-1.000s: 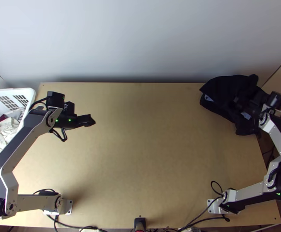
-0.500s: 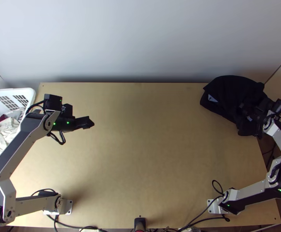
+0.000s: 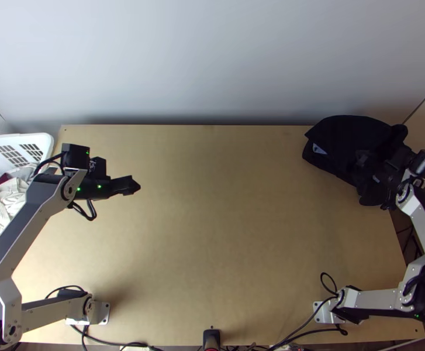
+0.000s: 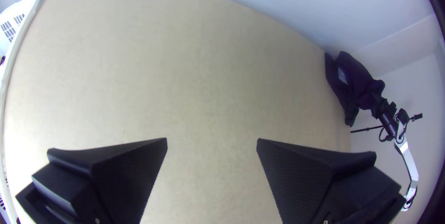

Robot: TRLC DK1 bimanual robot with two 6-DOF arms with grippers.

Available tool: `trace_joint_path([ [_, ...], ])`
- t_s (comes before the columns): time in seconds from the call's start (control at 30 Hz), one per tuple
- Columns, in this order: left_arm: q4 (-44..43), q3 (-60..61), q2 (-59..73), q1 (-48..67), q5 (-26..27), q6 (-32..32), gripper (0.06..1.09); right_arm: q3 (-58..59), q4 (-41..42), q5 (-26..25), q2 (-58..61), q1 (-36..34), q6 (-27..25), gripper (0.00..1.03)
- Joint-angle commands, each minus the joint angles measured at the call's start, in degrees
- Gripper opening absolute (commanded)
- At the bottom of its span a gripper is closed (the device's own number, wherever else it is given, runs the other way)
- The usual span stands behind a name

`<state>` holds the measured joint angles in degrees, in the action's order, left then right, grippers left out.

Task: Fold the t-shirt

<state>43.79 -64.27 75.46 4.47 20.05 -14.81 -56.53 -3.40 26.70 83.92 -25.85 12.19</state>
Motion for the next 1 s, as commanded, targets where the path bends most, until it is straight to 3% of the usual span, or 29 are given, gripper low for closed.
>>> trace_joint_path([
  [0.0, 0.2, -0.6, -0.7, -0.6, 0.0, 0.0, 1.00, 1.7, -1.9, 0.4, -3.3, 1.1, 0.6, 0.99],
  [0.6, 2.8, -3.8, -1.7, -1.2, 0.0, 0.7, 1.00, 7.2, -23.4, 0.9, -21.8, -0.4, -12.5, 0.99],
  [0.8, 3.8, -3.1, -3.7, -1.9, 0.0, 1.3, 1.00, 9.5, -29.0, 1.0, -30.7, 0.7, -12.7, 0.99],
  [0.97, 3.8, -0.3, -7.3, -3.6, 0.2, 1.4, 1.02, 13.6, -30.3, 0.8, -42.3, 6.7, -9.1, 0.99],
])
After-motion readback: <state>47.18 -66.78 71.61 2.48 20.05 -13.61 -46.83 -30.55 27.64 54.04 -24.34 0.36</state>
